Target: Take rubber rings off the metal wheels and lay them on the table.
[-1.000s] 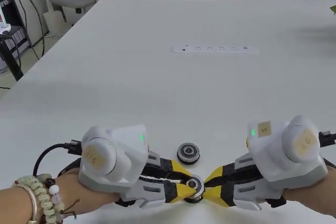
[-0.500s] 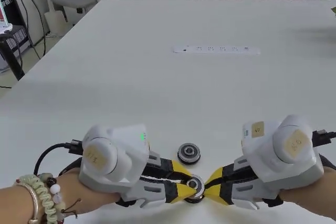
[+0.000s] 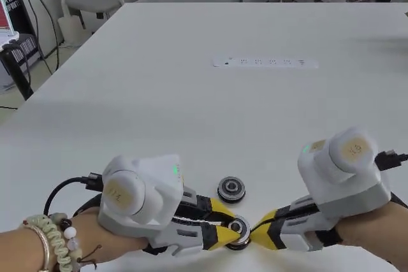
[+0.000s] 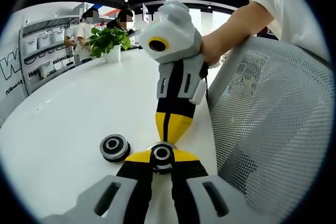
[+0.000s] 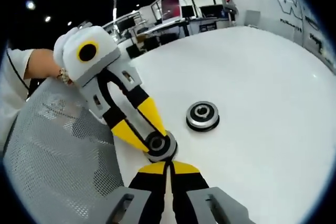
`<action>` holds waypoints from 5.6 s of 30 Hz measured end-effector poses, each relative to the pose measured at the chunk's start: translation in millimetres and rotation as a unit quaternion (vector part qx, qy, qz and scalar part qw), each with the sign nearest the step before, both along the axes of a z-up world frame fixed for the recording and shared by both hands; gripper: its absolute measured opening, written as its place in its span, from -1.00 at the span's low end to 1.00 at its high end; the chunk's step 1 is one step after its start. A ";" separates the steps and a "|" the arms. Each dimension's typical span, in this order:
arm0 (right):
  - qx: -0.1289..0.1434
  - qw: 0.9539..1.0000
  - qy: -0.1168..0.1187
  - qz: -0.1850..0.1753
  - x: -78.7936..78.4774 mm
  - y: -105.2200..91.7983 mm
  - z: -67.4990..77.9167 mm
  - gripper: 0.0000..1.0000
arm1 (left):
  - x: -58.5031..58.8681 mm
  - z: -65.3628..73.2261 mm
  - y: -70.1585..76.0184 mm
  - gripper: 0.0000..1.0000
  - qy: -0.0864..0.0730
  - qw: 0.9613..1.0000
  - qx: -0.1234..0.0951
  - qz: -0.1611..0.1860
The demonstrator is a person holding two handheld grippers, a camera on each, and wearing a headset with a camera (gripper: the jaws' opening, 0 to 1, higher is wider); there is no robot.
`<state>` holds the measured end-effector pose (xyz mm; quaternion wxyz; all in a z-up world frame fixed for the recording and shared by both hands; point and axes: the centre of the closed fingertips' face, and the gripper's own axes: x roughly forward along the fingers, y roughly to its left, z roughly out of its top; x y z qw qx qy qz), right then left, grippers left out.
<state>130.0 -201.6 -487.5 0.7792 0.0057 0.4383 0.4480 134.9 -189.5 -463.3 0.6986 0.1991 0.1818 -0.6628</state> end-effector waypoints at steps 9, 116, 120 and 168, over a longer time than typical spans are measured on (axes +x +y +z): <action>0.017 0.999 0.026 -0.032 0.2 -1.2 0.7 -1.00 | 1.1 0.2 -0.4 -0.85 0.000 1.000 -0.001 0.002; 0.111 0.984 0.094 -0.098 4.5 11.5 30.5 -1.00 | -0.1 0.4 -2.7 -0.85 0.005 1.000 0.014 -0.002; 0.105 0.986 0.092 -0.095 4.2 10.1 29.2 -1.00 | -0.7 3.4 -0.3 -0.81 0.017 1.000 0.019 -0.004; 0.136 0.979 0.046 -0.147 23.2 -27.4 60.8 -1.00 | 3.3 101.7 93.8 0.70 0.000 0.995 -0.007 0.097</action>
